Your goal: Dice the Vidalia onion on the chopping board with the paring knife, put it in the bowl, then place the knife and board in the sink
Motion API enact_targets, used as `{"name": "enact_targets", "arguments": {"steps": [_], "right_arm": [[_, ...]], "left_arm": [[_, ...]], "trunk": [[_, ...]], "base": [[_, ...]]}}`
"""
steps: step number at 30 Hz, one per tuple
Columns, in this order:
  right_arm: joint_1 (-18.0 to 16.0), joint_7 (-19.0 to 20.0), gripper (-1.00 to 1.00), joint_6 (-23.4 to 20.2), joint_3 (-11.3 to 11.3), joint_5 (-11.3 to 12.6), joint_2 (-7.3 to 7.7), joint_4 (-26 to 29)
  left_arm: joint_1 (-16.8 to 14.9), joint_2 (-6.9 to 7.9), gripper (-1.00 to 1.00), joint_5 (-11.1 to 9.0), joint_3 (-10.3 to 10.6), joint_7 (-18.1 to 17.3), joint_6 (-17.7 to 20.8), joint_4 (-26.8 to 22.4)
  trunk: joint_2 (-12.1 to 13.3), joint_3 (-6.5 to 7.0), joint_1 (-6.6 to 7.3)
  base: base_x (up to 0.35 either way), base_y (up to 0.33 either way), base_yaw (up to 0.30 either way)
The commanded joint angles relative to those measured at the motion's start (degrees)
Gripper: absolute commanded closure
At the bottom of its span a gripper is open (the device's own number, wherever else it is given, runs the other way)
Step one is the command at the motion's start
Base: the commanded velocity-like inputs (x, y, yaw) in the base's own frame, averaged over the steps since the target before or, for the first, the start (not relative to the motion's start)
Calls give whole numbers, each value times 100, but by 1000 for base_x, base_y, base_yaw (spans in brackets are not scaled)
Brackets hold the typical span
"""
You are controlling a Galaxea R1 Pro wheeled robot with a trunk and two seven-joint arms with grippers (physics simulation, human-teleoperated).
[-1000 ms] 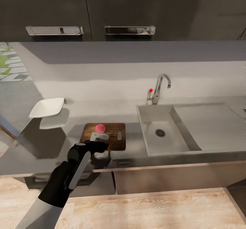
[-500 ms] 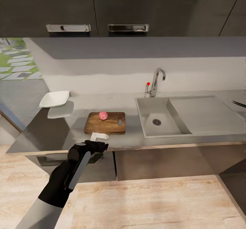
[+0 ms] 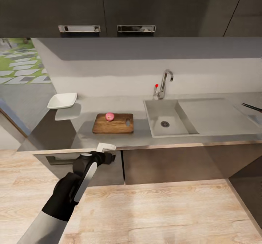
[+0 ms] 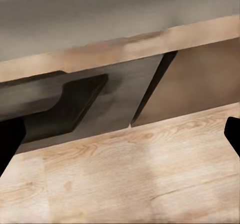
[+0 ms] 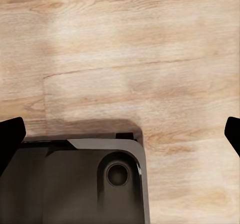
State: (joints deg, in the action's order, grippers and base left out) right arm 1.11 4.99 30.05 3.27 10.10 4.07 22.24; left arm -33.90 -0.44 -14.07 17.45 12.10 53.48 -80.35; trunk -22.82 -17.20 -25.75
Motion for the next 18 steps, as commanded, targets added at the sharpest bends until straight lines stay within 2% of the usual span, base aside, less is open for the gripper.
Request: {"name": "enact_targets", "arguments": {"steps": [1, 2, 5, 7, 9, 10, 14, 16, 17, 18], "right_arm": [[3, 18, -100, 10, 33, 59, 6, 8], [1, 17, -100, 10, 33, 60, 6, 8], [3, 16, -100, 10, 33, 59, 6, 8], [2, 16, -100, 10, 33, 58, 6, 8], [2, 15, -100, 10, 33, 58, 6, 8], [3, 12, -100, 10, 33, 61, 6, 8], [3, 11, -100, 10, 33, 61, 6, 8], [3, 11, -100, 10, 33, 62, 8, 8], [3, 11, -100, 10, 33, 62, 9, 8], [3, 11, -100, 10, 33, 62, 11, 10]], "left_arm": [[4, 0, -100, -60, 6, 53, 3, 43], [42, 0, -100, -60, 7, 51, -39, 76], [357, -6, -100, -61, 17, 45, -486, 113], [678, 1, -100, -61, 56, 40, -1102, 124], [924, 5, -100, -59, 69, 39, -1465, 122], [1296, 7, -100, -55, 80, 40, -1926, 98], [2112, 25, -100, -46, 90, 41, -2905, 14], [2562, 91, -100, -27, 121, 44, -3419, -110], [2685, 120, -100, -18, 143, 45, -3549, -156], [2940, 193, -100, 8, 211, 45, -3807, -264]], "trunk": [[-10, -9, -3], [-10, -9, -3], [-10, -9, -3], [-10, -9, -3], [-10, -9, -3], [-10, -9, -3], [-10, -9, -3], [-10, -9, -3], [-10, -9, -3], [-10, -9, -3]], "base": [[-9, 0, 0], [-6, 0, 0], [-2, 0, 0], [0, 0, 0], [0, 0, 0], [0, 0, 0], [0, 0, 0], [0, 0, 0], [0, 0, 0], [0, 0, 0]]}}
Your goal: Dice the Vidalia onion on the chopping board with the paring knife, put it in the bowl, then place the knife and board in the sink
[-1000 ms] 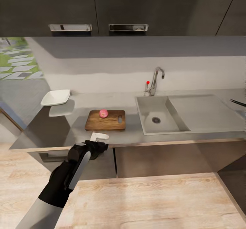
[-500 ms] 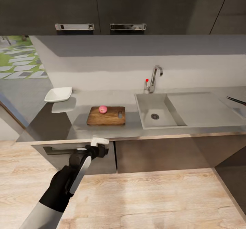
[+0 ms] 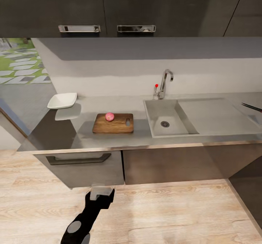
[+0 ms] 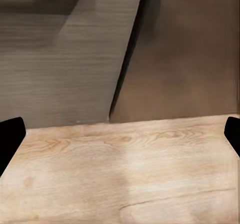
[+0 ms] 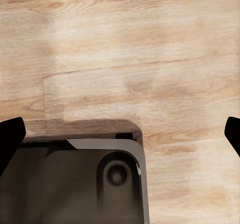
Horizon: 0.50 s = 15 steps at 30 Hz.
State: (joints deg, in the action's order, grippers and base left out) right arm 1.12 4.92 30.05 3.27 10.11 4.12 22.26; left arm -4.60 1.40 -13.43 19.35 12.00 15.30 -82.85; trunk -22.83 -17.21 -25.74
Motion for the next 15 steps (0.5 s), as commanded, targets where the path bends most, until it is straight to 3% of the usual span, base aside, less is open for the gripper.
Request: {"name": "enact_targets", "arguments": {"steps": [1, 5, 8, 11, 15], "right_arm": [[2, 18, -100, 10, 33, 61, 7, 9], [2, 18, -100, 10, 33, 61, 9, 12], [1, 18, -100, 10, 33, 61, 9, 14], [0, 18, -100, 10, 32, 61, 9, 15], [0, 18, -100, 12, 28, 65, 9, 18]], "left_arm": [[263, 106, -100, -12, 124, 58, -247, -128], [883, 393, -100, 216, 458, 85, -920, -320], [1430, 595, -100, 607, 668, 134, -1625, -369], [1906, 667, -100, 958, 734, 357, -2060, -333], [2199, 694, -100, 1099, 754, 657, -2280, -151]], "trunk": [[-9, -8, -4], [-9, -8, -4], [-9, -8, -4], [-9, -8, -4], [-9, -8, -4]], "base": [[0, 0, 0], [0, 0, 0], [0, 0, 0], [0, 0, 0], [0, 0, 0]]}}
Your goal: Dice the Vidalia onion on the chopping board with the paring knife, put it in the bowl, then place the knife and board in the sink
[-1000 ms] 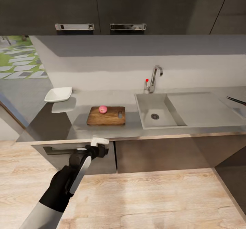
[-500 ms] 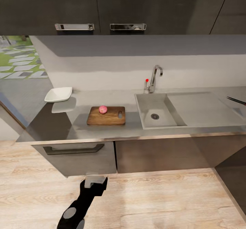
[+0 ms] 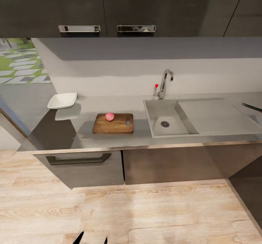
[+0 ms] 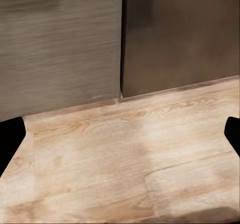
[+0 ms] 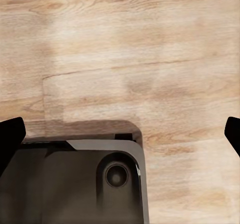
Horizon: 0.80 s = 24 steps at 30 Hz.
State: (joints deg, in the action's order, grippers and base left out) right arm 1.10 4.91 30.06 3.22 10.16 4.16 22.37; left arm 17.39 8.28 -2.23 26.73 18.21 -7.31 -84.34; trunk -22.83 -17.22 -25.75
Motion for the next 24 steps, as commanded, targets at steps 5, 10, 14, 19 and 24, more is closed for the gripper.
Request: {"name": "enact_targets", "arguments": {"steps": [5, 10, 14, 19, 24], "right_arm": [[2, 19, -100, 22, 30, 62, 6, 12], [4, 26, -100, 33, 31, 57, 17, 15], [4, 27, -100, 34, 30, 50, 28, 69], [4, 27, -100, 34, 29, 48, 47, 168], [4, 22, -100, 35, 29, 49, 45, 184]], "left_arm": [[134, 26, -100, 27, -3, 223, -1117, 1211], [144, -28, -100, 14, -17, 244, -2047, 2527], [136, -97, -100, 8, -19, 233, -2266, 2985], [122, -170, -100, -5, -27, 212, -2339, 3617], [124, -211, -100, -5, -28, 210, -2344, 3828]], "trunk": [[-9, -7, -4], [-9, -7, -4], [-9, -7, -4], [-9, -7, -4], [-9, -7, -4]], "base": [[0, 0, 0], [0, 0, 0], [0, 0, 0], [0, 0, 0], [0, 0, 0]]}}
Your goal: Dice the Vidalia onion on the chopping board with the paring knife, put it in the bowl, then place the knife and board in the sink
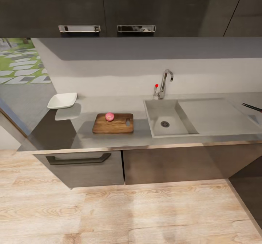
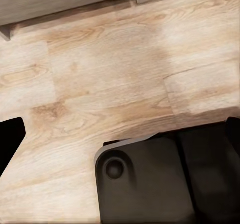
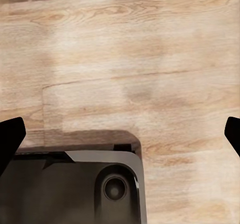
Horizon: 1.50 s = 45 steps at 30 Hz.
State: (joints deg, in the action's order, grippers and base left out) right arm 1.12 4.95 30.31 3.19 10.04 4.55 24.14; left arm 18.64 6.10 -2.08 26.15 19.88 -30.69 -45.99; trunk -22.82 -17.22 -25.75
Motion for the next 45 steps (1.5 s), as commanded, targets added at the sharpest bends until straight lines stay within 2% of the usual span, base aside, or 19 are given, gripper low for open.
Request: {"name": "enact_targets", "arguments": {"steps": [1, 18, 28, 37, 45], "right_arm": [[2, 19, -100, 12, 33, 63, 4, 9], [2, 16, -100, 16, 33, 64, 1, 4], [2, 23, -100, 19, 34, 65, 1, 3], [2, 23, -100, 306, 41, 59, -6, -19], [-2, 16, -100, 384, 38, 59, -18, -23]], "left_arm": [[-1, 4, -100, -21, 31, 42, -6, 14], [-1, -18, -100, -25, 36, 42, -7, 179], [-9, -127, -100, -25, 31, 39, -7, 455], [-10, -159, -100, -22, 37, 41, -7, 467], [-10, -165, -100, -21, 39, 42, -7, 468]], "trunk": [[-9, -7, -4], [-9, -7, -4], [-9, -7, -4], [-9, -7, -4], [-9, -7, -4]], "base": [[0, 0, 0], [0, 0, 0], [0, 0, 0], [0, 0, 0], [0, 0, 0]]}}
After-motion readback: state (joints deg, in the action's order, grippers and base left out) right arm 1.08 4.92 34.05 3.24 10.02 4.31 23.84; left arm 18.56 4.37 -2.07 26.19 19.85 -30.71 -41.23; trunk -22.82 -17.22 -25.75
